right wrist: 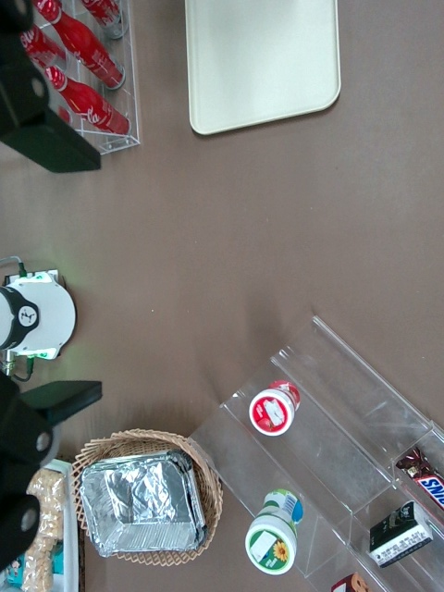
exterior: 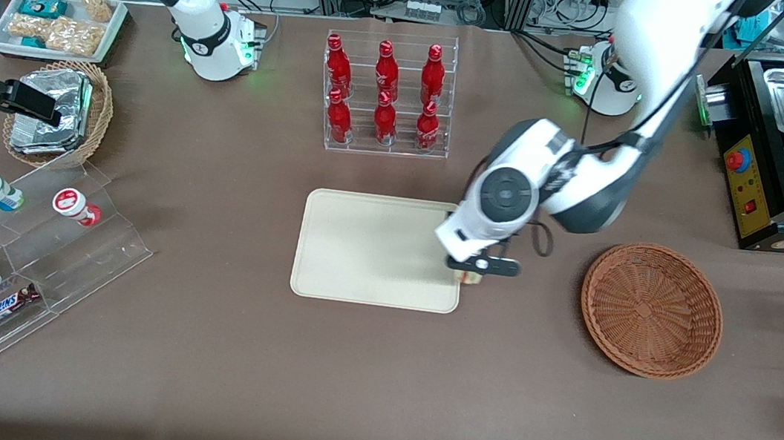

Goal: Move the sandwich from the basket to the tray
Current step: 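Lift the sandwich and carry it over the cream tray, then lower the sandwich onto the tray and open the left gripper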

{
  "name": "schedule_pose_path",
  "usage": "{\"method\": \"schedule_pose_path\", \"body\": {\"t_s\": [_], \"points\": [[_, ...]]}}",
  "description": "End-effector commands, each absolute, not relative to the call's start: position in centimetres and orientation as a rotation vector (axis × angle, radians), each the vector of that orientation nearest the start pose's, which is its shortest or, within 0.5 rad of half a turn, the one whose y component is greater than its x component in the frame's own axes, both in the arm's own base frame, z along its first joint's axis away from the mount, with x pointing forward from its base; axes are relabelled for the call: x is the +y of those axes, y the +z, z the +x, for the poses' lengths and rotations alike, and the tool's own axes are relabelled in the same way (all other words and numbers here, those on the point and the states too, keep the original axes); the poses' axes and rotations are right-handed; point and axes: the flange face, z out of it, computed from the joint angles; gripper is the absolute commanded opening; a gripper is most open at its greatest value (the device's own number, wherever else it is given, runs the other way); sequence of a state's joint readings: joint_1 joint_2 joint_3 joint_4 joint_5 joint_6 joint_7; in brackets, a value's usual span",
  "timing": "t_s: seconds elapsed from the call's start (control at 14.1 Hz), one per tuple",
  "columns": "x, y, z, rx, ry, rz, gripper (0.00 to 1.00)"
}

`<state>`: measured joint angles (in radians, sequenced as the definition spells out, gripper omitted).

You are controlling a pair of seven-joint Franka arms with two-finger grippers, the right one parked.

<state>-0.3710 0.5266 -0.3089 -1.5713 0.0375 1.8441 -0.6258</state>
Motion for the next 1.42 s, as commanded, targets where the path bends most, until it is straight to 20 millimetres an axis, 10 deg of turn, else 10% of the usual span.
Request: {"method": "schedule_pose_path", "body": {"t_s": [0.0, 0.64, 0.78, 0.99, 1.35], "points": [[-45.2, 31.5, 53.0, 0.034, 0.393, -3.100, 0.24], [-53.8, 24.8, 48.4, -0.066, 0.280, -3.178, 0.30], [-53.7, 24.8, 48.5, -0.065, 0.273, -3.173, 0.45], [-53.5, 24.4, 48.6, -0.048, 0.250, -3.159, 1.00], [-49.9, 31.9, 53.6, -0.264, 0.139, -3.197, 1.00]]}}
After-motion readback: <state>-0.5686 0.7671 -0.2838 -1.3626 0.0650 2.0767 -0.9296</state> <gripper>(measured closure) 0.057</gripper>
